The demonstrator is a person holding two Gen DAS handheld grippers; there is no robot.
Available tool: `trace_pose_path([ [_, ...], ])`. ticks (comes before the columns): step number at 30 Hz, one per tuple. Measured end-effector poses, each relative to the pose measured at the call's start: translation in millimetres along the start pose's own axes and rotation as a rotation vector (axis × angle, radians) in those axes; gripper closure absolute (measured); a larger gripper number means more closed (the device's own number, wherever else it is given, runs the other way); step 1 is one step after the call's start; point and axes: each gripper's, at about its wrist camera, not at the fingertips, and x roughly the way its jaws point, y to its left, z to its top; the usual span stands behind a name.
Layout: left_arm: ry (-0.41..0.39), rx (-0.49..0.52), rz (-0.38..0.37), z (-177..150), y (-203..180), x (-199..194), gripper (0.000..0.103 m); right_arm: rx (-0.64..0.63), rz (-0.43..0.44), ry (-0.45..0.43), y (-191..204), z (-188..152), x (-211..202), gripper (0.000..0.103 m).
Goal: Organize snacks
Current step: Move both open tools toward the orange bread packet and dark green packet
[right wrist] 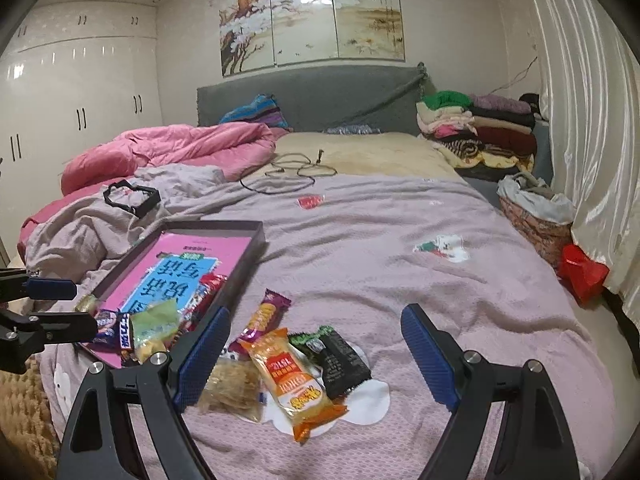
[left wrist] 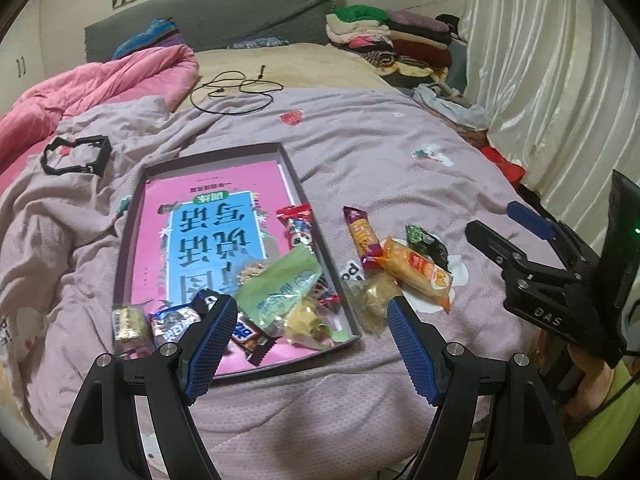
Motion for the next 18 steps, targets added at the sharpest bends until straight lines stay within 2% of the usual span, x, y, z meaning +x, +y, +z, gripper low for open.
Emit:
trace_pose_path([
  [18,0.081,0.206,-0.067,-7.0,-54.4,41.4,0.024,0.001,-0.021,0.124,-19.2,-15.4,28.7,0.016],
])
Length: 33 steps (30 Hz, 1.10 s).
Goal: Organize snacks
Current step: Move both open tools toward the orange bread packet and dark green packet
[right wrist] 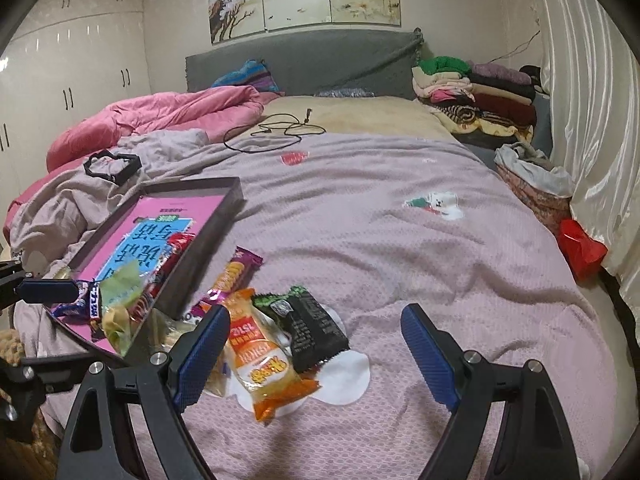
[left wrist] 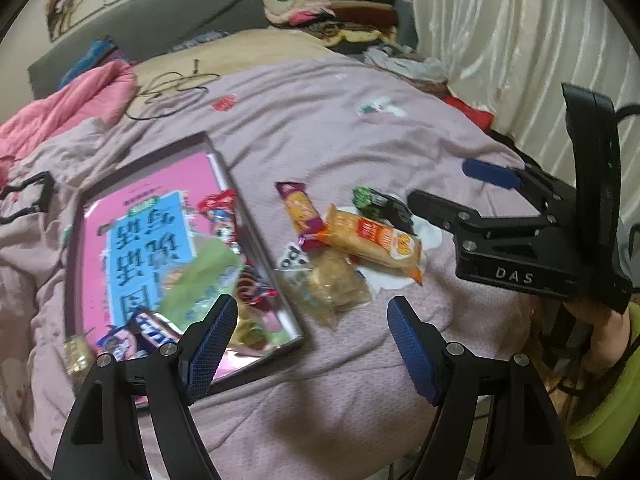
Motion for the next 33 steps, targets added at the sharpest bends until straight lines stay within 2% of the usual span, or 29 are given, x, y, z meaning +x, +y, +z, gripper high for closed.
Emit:
trace_pose_path([
  [5,0.025,0.056,-0.030,3.2,-7.6,13.8,0.024,0.007,0.003,0.045,-9.9,-3.2,13.1,0.016],
  [9,0.046,0.055,-0.064,7.0,-6.2,20.1,0.024,0.017,0.000,0.073,-16.8,-4.4,21.5,0.016],
  [14,0.069,0.116,-0.063,10.4,-9.8,27.3,0.025,0.014,0.022,0.101,-18.5,-6.2,31.4,0.016],
  [23,0.102,0.164,-0.079,15.5,-13.0,39.5,0.025,-0.043,0.041,0.143,-10.7,-4.9,54.1,0.016],
  [29,0.140,0.211,-0.072,18.9,-15.3,54.2,0.025,-0.063,0.061,0.139,-11.6,-2.2,64.7,0.019],
  [33,0.147,0.245,-0.062,22.7,-17.5,62.0,0.025,-0.059,0.072,0.177,-15.2,-4.1,77.9,0.029],
])
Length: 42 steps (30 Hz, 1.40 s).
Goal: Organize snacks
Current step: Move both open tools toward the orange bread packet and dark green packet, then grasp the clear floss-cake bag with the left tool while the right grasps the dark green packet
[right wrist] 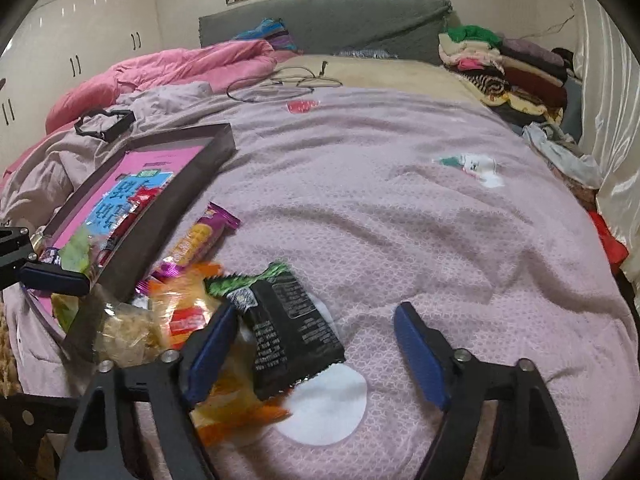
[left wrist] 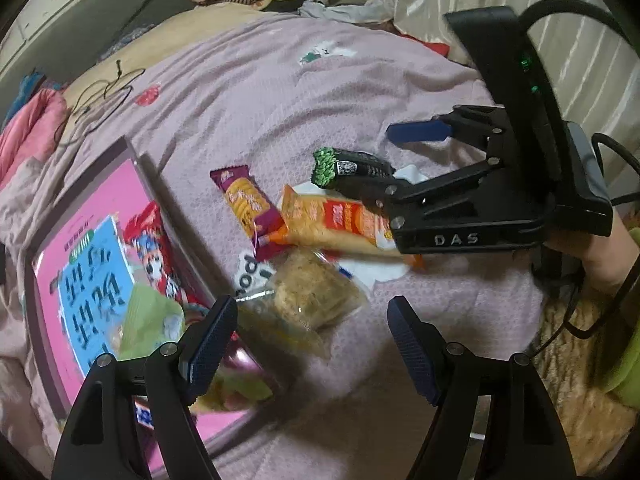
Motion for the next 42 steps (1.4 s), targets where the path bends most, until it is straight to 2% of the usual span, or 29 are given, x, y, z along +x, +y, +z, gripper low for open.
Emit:
trace_pose_path([
  [4,0.020,0.021,0.003,7.5,-1.1,9.1,0.025,-0.004,-0.001,0.006,0.0,-0.4,4.7,0.037],
  [6,0.024,0.038,0.009,10.4,-2.4,12.2,0.025,-0.006,-0.004,0.018,-0.8,-1.4,8.4,0.047],
  [9,0.044,0.057,-0.001,13.4,-4.4,18.1,0.024,0.006,0.006,0.018,-2.6,-3.0,10.3,0.053],
  [11,0.057,0.065,-0.005,14.1,-6.0,22.3,0.029,0.003,0.004,0.013,-2.4,-3.2,8.9,0.058],
  [17,0.102,0.084,-0.018,7.8,-15.6,34.9,0.039,0.025,0.009,-0.005,-5.5,-3.2,4.7,0.061],
  [20,0.088,0.077,-0.023,4.3,-18.4,34.7,0.044,0.038,0.018,-0.023,-7.1,-3.7,-0.8,0.062],
  [29,0.036,-0.032,-0.042,-5.0,-18.4,25.7,0.055,0.110,0.062,-0.094,-17.5,-2.0,-20.7,0.062],
  [35,0.001,-0.138,-0.059,-13.0,-13.0,10.5,0.058,0.132,0.088,-0.110,-18.5,-4.2,-28.0,0.062],
  [42,-0.051,-0.200,-0.075,-11.4,-5.3,-11.7,0.058,0.118,0.123,-0.137,-8.3,-7.9,-42.2,0.062],
])
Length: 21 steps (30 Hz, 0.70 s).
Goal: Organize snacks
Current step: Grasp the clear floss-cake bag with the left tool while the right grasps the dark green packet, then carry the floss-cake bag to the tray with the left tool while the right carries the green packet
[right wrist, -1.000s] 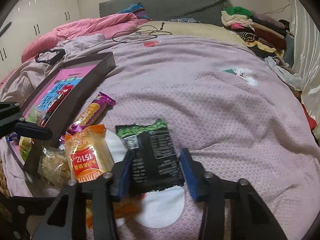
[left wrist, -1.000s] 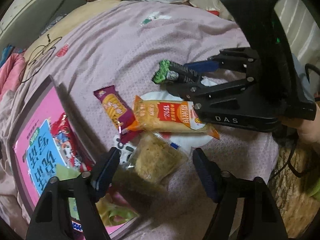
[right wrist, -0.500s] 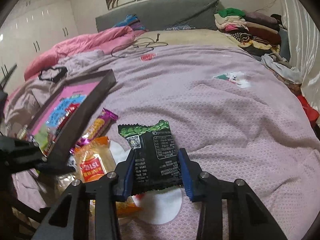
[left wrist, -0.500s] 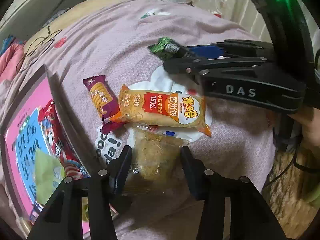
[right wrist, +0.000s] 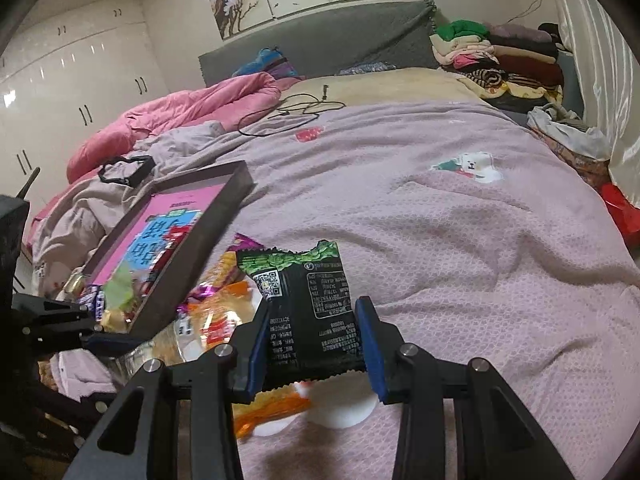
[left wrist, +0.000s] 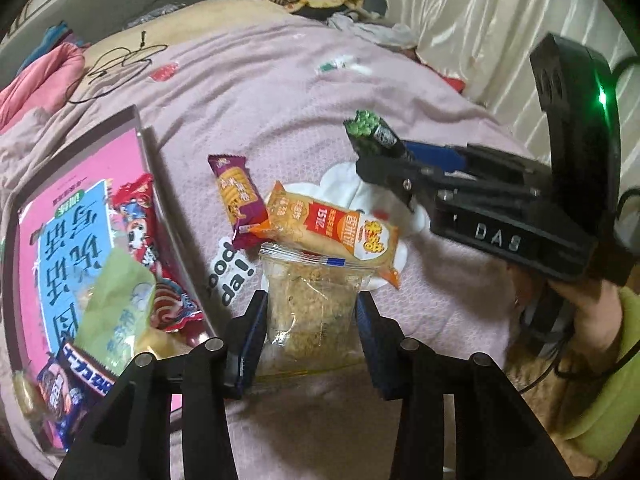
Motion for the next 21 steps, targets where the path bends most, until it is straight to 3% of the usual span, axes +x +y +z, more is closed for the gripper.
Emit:
trace_pose_path([
  [7,-0.040,-0.021,0.009,1.1,5.5,-18.1,0.058,-0.040,0.029,-0.067,20.4,3.2,-21.0,0.062],
  [21,-0.105,-0.089,0.055,-5.4,32.0,-48.2,0.058,-0.125,0.076,-0.089,62.3,2.3,-33.6,0.062],
])
